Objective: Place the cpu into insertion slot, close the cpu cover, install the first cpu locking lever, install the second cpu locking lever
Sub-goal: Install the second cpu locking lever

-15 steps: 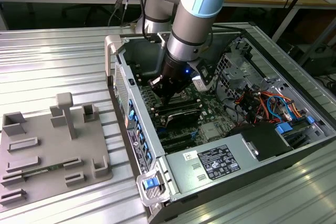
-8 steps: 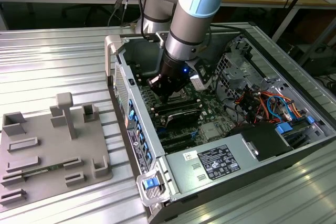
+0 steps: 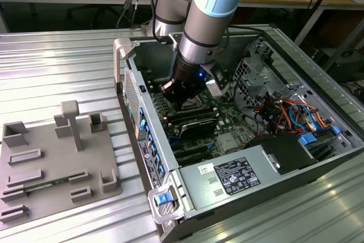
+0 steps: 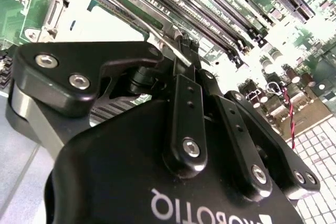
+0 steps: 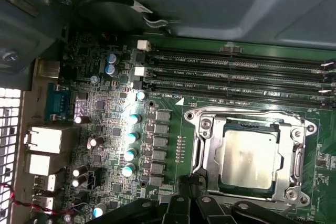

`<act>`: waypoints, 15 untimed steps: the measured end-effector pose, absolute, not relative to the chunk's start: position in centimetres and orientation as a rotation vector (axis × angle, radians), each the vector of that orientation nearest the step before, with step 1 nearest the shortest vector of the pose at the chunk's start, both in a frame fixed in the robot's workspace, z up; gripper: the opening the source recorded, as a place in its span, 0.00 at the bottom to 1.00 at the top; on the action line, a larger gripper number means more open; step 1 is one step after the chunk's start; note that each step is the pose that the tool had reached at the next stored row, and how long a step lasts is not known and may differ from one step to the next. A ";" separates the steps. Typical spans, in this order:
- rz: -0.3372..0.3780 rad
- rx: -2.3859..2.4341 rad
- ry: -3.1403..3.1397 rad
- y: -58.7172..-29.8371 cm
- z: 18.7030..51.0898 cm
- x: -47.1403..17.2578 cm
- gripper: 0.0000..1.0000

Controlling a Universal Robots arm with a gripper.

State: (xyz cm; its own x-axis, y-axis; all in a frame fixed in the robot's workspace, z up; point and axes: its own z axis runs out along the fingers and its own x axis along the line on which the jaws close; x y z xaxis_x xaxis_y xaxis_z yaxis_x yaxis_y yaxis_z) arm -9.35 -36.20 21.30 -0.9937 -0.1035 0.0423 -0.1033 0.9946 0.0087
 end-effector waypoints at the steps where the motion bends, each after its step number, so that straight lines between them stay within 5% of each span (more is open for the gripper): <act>1: -0.010 0.160 -3.095 -36.2 21.7 -9.4 0.11; 15: -0.009 0.161 -3.094 -35.9 25.2 -6.8 0.11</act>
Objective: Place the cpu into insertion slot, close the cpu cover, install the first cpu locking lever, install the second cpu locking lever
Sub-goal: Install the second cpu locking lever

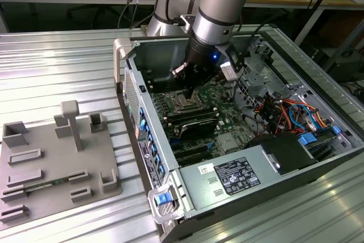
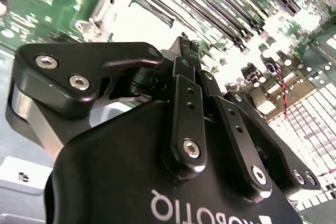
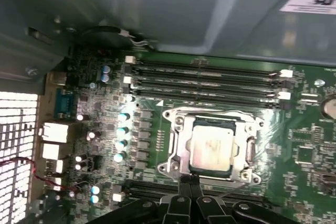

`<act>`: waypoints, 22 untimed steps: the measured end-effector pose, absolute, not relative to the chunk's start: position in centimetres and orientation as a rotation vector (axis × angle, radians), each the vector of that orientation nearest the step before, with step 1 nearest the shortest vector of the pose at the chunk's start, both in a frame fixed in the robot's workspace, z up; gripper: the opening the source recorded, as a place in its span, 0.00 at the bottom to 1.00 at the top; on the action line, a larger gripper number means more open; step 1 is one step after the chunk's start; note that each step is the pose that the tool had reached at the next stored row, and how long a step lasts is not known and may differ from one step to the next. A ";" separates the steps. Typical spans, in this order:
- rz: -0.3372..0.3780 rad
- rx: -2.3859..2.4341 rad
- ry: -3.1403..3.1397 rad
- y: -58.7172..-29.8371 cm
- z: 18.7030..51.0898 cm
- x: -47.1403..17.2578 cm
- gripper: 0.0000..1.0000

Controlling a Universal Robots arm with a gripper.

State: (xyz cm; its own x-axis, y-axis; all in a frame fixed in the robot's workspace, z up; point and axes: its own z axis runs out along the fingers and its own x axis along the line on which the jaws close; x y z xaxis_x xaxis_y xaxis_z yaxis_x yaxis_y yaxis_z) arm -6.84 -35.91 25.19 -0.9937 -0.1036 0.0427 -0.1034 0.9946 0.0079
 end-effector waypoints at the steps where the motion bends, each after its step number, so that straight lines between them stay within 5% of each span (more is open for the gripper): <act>1: -0.009 0.161 -3.094 -35.9 25.2 -6.8 0.11; 22: -0.009 0.155 -3.097 -37.7 22.5 -8.4 0.11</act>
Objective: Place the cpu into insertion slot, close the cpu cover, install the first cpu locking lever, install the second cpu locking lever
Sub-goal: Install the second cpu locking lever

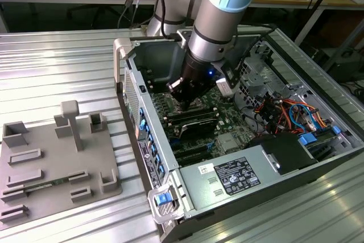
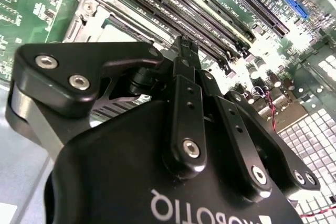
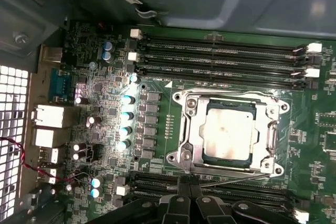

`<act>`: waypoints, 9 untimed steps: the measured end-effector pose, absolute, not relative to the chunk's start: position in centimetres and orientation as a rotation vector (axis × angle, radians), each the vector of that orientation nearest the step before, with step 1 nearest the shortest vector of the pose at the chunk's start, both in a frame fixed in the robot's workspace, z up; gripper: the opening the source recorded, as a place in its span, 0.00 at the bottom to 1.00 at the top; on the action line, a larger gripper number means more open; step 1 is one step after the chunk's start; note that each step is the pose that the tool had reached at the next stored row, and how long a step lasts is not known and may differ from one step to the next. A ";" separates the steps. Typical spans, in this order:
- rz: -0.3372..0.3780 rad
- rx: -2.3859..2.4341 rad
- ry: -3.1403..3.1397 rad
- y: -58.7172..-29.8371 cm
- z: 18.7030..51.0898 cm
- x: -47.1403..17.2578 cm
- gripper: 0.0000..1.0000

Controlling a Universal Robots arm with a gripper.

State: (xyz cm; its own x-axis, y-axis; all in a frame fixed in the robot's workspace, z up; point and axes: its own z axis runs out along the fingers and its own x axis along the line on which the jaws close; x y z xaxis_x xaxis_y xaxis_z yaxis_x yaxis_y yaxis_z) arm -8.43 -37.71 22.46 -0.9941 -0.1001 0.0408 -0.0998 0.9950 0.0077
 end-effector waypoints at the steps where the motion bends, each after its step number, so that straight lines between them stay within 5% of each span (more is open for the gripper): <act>1: -0.009 0.155 -3.096 -37.7 22.3 -8.5 0.11; 9: -0.010 0.113 -3.098 -37.7 21.4 -9.0 0.11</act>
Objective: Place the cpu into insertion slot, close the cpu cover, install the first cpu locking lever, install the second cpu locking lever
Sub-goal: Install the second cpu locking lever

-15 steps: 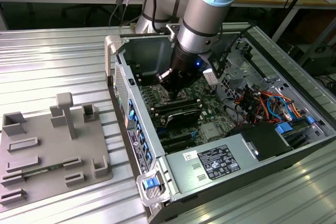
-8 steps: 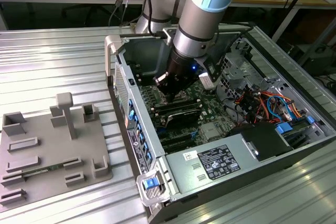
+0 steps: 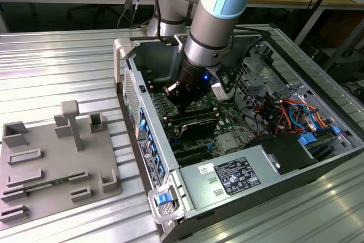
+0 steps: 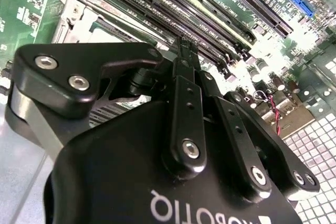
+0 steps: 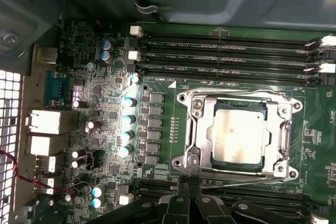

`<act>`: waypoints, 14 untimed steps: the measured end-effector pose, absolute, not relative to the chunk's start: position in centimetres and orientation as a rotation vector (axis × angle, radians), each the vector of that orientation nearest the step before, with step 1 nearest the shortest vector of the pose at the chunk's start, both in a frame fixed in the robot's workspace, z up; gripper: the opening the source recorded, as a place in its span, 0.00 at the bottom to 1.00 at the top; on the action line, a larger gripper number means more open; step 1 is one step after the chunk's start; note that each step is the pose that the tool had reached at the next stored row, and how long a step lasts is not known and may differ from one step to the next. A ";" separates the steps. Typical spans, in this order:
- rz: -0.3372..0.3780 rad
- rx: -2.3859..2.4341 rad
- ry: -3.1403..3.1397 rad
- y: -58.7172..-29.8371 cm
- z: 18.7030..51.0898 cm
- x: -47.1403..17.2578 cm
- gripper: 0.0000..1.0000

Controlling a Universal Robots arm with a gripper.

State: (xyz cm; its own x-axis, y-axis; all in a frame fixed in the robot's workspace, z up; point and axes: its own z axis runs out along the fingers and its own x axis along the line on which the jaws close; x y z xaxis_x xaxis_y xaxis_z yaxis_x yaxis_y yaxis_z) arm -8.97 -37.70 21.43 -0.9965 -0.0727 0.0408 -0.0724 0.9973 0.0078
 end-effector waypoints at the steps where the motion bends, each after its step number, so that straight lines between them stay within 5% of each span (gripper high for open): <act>1: -0.010 0.112 -3.098 -37.7 21.4 -9.0 0.11; 14: -0.016 0.112 -3.099 -37.5 20.8 -9.1 0.11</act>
State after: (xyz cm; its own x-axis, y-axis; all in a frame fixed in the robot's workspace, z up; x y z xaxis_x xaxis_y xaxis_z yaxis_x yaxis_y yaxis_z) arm -9.09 -37.48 20.84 -0.9965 -0.0727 0.0405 -0.0722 0.9973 0.0120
